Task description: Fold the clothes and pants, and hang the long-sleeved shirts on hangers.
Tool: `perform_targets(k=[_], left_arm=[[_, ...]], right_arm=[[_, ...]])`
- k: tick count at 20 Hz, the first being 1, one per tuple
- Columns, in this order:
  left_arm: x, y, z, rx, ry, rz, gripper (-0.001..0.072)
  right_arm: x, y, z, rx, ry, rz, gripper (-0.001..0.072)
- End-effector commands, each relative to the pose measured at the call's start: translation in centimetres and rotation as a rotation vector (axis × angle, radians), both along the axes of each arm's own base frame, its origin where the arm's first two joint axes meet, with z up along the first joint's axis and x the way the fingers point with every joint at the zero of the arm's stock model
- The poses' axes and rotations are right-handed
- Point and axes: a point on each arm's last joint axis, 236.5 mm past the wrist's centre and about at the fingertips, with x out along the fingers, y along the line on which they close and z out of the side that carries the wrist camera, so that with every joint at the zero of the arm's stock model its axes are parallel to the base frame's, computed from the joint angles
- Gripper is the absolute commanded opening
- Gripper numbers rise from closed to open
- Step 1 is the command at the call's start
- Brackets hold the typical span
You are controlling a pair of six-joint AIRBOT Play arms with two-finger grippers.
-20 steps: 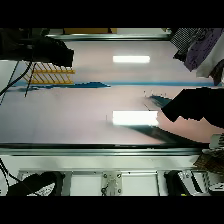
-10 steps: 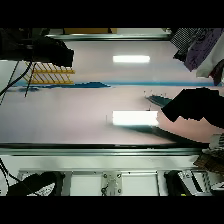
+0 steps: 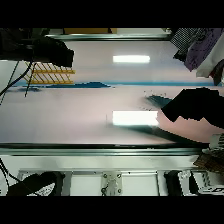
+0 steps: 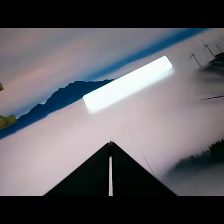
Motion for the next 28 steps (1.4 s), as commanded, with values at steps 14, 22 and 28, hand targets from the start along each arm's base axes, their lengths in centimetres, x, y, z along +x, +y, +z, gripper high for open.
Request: perform_targets(k=[14,22,28], left_arm=[[-0.2,0.2,-4.6,-0.004,0.058,0.025,0.0010],[-2.4,1.1,-10.3,0.032,0.149,0.030,0.0011],[-2.7,1.2,-10.5,0.034,0.152,0.030,0.0011]], right_arm=[[15.5,28.3,-9.0,-0.325,0.271,1.599,0.0443],[14.3,43.7,-26.5,-0.133,0.594,2.011,0.0441],[13.7,45.4,-28.6,-0.081,0.629,2.059,0.0435]])
